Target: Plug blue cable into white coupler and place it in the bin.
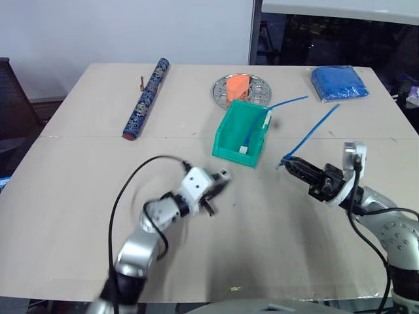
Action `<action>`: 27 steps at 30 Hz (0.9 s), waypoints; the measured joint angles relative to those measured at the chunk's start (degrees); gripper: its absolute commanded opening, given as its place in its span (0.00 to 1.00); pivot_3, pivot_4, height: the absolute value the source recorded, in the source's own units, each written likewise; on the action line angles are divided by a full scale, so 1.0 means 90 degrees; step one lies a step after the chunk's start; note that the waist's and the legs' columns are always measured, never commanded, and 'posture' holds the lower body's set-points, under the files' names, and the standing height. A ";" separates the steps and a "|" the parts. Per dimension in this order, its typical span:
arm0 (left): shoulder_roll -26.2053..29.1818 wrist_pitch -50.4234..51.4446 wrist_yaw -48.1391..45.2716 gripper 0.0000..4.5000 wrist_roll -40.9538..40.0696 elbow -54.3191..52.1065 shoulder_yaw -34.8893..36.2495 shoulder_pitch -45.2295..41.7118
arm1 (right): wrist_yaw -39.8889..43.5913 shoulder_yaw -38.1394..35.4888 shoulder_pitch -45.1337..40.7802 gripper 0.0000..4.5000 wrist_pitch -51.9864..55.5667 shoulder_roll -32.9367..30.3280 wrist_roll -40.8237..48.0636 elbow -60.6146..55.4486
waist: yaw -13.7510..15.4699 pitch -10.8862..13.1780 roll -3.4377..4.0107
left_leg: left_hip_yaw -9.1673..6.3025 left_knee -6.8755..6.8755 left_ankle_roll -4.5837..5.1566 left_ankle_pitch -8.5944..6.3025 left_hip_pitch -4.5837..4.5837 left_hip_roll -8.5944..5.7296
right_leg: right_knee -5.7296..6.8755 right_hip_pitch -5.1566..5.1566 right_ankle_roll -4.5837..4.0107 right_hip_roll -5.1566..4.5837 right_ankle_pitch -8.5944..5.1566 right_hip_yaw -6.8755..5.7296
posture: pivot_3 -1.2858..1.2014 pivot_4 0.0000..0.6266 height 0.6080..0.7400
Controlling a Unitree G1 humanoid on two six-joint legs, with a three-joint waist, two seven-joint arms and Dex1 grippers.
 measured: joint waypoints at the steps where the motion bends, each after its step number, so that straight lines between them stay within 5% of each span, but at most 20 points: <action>1: 0.0001 -0.0287 -0.0656 0.11 -0.0035 0.0545 -0.0198 -0.0394 | 0.0381 0.0256 -0.0120 0.00 -0.0387 -0.0023 -0.0387 0.0206 | 0.0001 0.0000 -0.0001 | -0.0002 -0.0002 0.0000 0.0000 -0.0001 0.0000 | 0.0000 0.0000 0.0000 0.0000 0.0000 -0.0002 | 0.52 0.24 1.00; 4: -0.0236 -0.1572 -0.2605 0.11 0.0130 0.2928 -0.0816 -0.1796 | 0.1437 0.0948 -0.0565 0.00 -0.1975 0.0281 -0.1611 0.1331 | -0.0003 0.0001 -0.0002 | -0.0002 -0.0005 -0.0003 0.0002 -0.0017 -0.0002 | -0.0007 -0.0012 0.0000 -0.0001 0.0001 -0.0007 | 0.52 0.24 1.00; 10: -0.0894 -0.3086 -0.3637 0.11 0.0418 0.5585 -0.0942 -0.3377 | 0.2291 0.1474 -0.0743 0.00 -0.3429 0.0548 -0.2595 0.2436 | 0.0024 0.0000 -0.0006 | -0.0003 -0.0001 0.0006 -0.0004 -0.0025 -0.0015 | -0.0013 -0.0010 0.0002 -0.0015 0.0001 -0.0007 | 0.52 0.24 1.00; 27: -0.1140 -0.3979 -0.3643 0.11 0.0597 0.6693 -0.0649 -0.3669 | 0.1733 0.1474 -0.0568 0.00 -0.3365 0.0954 -0.2958 0.2567 | 0.0017 -0.0004 -0.0012 | -0.0017 0.0023 0.0008 -0.0002 0.0002 -0.0013 | 0.0019 0.0013 0.0004 -0.0008 0.0003 -0.0007 | 0.52 0.24 1.00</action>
